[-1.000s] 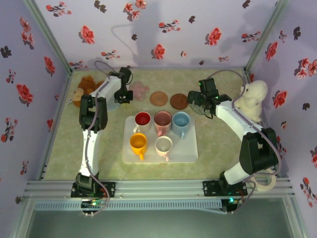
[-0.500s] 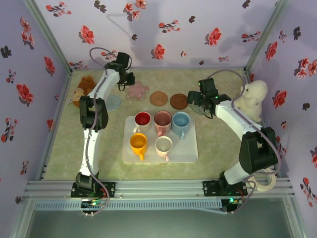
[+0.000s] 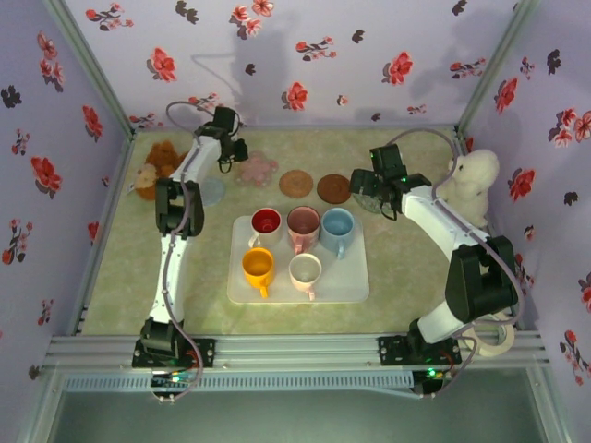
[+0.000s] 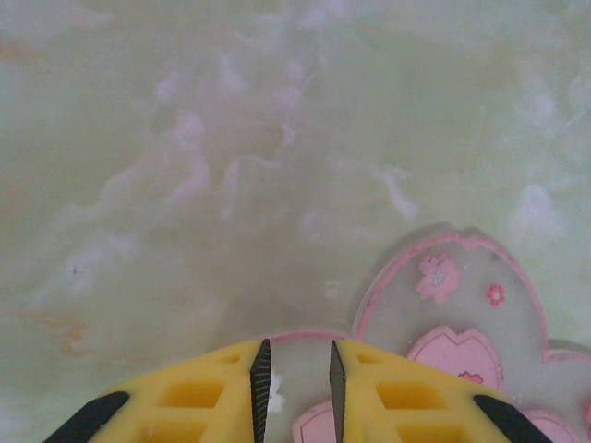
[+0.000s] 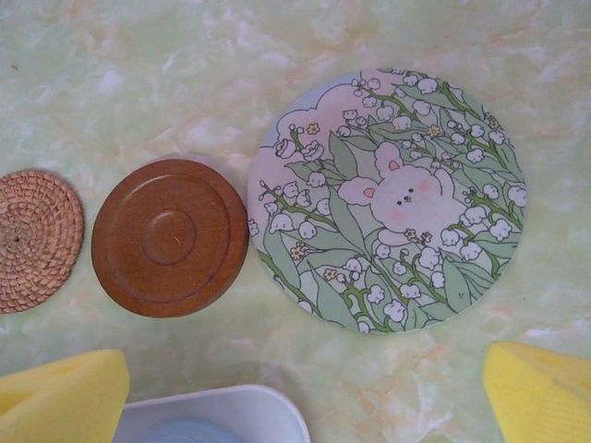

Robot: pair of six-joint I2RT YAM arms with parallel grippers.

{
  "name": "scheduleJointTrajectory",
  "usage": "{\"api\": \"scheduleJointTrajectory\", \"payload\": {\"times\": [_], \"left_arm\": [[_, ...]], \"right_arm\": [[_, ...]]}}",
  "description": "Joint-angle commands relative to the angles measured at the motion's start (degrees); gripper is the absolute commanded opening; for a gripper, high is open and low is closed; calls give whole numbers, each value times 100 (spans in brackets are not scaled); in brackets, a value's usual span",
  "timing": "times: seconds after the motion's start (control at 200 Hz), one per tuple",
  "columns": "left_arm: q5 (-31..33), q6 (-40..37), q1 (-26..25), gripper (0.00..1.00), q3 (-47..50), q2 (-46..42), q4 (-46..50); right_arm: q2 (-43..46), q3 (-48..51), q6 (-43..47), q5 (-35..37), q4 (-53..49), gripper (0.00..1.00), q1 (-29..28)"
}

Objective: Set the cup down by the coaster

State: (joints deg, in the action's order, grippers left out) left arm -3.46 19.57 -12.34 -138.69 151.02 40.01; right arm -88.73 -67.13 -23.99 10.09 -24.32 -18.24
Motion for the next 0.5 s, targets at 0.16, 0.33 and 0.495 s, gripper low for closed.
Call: {"api": "scheduleJointTrajectory", "payload": {"times": [0.16, 0.33, 0.495], "left_arm": [[-534, 234, 48, 44, -158, 341, -857], [-934, 528, 81, 46, -820, 842, -348], [-1122, 680, 137, 46, -746, 850, 42]], "right_arm": [[-172, -336, 73, 109, -226, 99, 20], [-172, -453, 181, 228, -402, 99, 15], [-112, -468, 205, 301, -486, 99, 22]]}}
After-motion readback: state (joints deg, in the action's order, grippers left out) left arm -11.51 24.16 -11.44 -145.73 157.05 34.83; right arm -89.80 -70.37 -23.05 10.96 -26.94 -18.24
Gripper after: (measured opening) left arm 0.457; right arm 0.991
